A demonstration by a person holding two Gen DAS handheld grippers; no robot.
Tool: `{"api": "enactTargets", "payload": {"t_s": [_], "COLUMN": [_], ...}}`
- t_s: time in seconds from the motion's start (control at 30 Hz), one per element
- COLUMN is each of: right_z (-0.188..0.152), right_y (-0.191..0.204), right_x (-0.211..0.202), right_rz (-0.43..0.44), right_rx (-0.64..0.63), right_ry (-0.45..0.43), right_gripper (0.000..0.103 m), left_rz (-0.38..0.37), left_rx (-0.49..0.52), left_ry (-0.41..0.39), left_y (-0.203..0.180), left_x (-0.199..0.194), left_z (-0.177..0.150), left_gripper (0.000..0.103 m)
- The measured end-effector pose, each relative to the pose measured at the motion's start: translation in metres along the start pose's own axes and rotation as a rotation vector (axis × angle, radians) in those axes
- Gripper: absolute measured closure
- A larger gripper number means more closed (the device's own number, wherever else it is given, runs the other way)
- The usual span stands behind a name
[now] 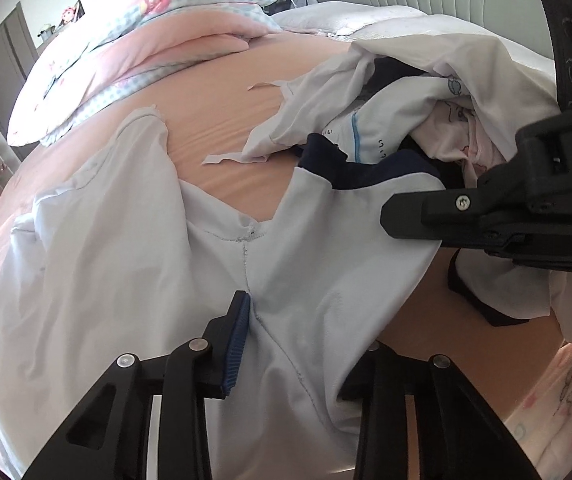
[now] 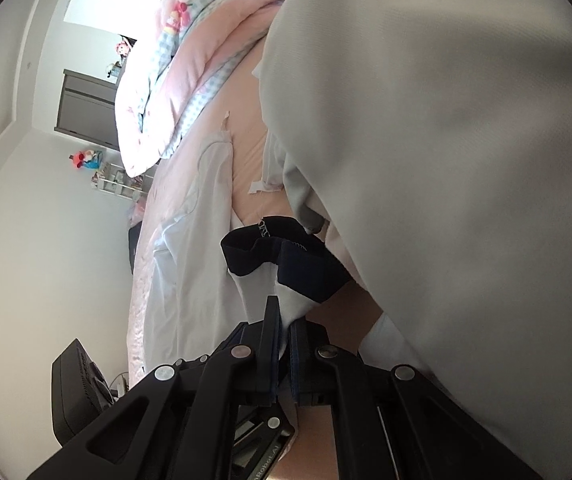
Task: Fold clothes
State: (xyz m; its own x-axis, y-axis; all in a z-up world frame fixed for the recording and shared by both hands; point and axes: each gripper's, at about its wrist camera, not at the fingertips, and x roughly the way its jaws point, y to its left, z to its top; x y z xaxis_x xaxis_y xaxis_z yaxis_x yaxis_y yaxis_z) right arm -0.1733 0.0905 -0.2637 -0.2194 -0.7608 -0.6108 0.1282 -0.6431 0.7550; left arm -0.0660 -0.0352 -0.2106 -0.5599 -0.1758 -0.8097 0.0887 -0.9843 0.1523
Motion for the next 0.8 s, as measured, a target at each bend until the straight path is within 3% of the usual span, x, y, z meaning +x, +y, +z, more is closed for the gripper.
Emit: {"api": "enactTargets", "payload": {"t_s": [0.17, 0.27, 0.33, 0.4, 0.57, 0.67, 0.7, 0.8], "right_z": [-0.001, -0.002, -0.003, -0.002, 0.0, -0.001, -0.001, -0.006], "right_y": [0.003, 0.006, 0.008, 0.011, 0.013, 0.017, 0.018, 0.022], "right_x": [0.011, 0.023, 0.029, 0.035, 0.042, 0.041, 0.039, 0.029], "right_rz": [-0.029, -0.02, -0.023, -0.026, -0.035, -0.063, -0.062, -0.068], "right_rx": [-0.024, -0.039, -0.051, -0.064, -0.06, -0.077, -0.083, -0.116], "right_ry": [0.02, 0.067, 0.086, 0.077, 0.033, 0.025, 0.017, -0.021], "right_gripper": [0.081, 0.073, 0.063, 0.063, 0.063, 0.081, 0.097, 0.099], "left_rz": [-0.037, -0.063, -0.082, -0.09, -0.076, -0.074, -0.074, -0.076], "left_rx": [-0.049, -0.076, -0.093, -0.099, -0.071, -0.061, -0.058, -0.049], "left_ry": [0.002, 0.009, 0.01, 0.01, 0.006, 0.008, 0.008, 0.009], "left_y": [0.012, 0.019, 0.022, 0.023, 0.021, 0.021, 0.021, 0.023], "left_x": [0.012, 0.01, 0.009, 0.008, 0.029, 0.056, 0.061, 0.078], "left_z": [0.004, 0.002, 0.001, 0.001, 0.009, 0.022, 0.024, 0.028], "left_gripper": [0.083, 0.084, 0.084, 0.084, 0.084, 0.084, 0.084, 0.084]}}
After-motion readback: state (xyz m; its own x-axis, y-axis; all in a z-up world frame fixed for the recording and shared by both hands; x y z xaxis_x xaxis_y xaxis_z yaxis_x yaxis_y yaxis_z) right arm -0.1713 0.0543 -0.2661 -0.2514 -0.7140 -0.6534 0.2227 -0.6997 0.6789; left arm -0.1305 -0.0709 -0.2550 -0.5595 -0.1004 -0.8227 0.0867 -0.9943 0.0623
